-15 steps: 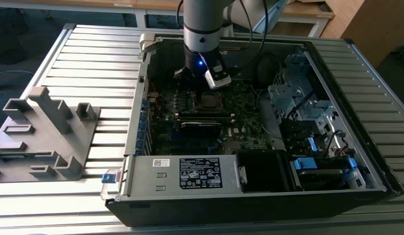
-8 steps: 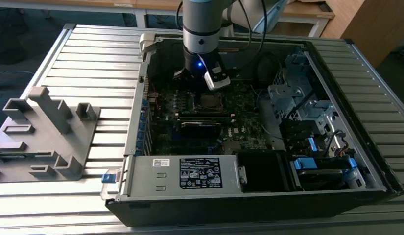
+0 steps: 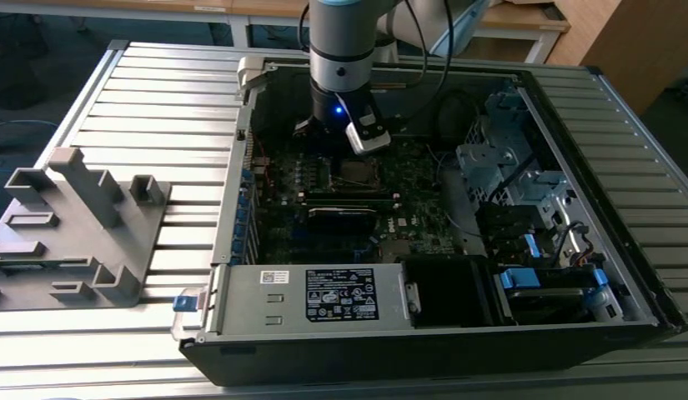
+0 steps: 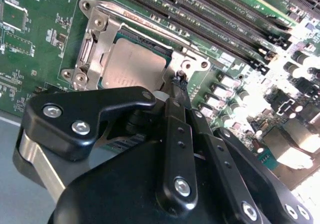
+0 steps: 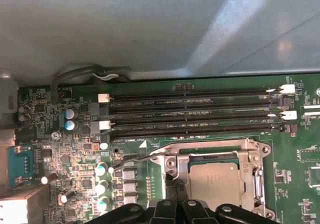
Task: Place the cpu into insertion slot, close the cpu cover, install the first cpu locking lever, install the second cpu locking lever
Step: 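Close the cpu cover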
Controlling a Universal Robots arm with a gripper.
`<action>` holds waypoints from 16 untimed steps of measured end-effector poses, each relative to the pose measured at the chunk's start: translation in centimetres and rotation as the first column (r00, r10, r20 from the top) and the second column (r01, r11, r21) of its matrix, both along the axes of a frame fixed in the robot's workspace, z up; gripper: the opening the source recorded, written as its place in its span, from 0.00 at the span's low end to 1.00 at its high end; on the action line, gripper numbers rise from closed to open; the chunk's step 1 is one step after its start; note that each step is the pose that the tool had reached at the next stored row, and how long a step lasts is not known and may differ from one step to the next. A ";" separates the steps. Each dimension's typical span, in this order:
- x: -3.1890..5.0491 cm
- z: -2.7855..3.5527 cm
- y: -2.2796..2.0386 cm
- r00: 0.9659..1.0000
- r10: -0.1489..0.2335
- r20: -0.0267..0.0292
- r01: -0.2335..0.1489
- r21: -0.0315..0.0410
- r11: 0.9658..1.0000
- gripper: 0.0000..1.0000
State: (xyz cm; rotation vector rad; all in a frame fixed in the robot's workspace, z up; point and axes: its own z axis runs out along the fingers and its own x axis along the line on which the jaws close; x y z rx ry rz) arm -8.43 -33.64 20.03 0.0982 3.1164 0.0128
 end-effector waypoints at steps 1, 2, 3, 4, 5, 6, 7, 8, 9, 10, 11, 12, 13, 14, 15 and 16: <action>0.00 0.00 0.00 1.000 0.000 0.000 0.000 0.000 1.000 0.10; -0.01 0.00 0.00 1.000 0.000 0.000 0.000 0.000 1.000 0.10; -0.01 -0.03 0.00 1.000 0.000 0.000 0.000 0.000 1.000 0.10; -0.01 -0.06 0.00 1.000 0.000 0.000 0.000 0.000 1.000 0.10; -0.01 -0.10 0.00 1.000 0.000 0.000 0.000 0.000 1.000 0.10; -0.02 -0.14 0.00 1.000 0.000 0.000 0.000 0.000 1.000 0.10; -0.02 -0.15 0.00 1.000 0.000 0.000 0.000 0.000 1.000 0.10; -0.03 -0.15 0.00 1.000 0.000 0.000 0.000 0.000 1.000 0.10; -0.03 -0.16 0.00 1.000 0.000 0.000 0.000 0.000 1.000 0.10; -0.03 -0.17 0.00 1.000 0.000 0.000 0.000 0.000 1.000 0.10; -0.03 -0.18 0.00 1.000 0.000 0.000 0.000 0.000 1.000 0.10; -0.03 -0.21 0.00 1.000 0.000 0.000 0.000 0.000 1.000 0.10; -0.04 -0.24 -0.01 1.000 0.000 0.000 0.000 0.000 1.000 0.10; -0.04 -0.26 -0.02 1.000 0.000 0.000 0.000 0.000 1.000 0.10; -0.04 -0.27 -0.02 1.000 0.000 0.000 0.000 0.000 1.000 0.10; -0.04 -0.27 -0.01 1.000 0.000 0.000 0.000 0.000 1.000 0.10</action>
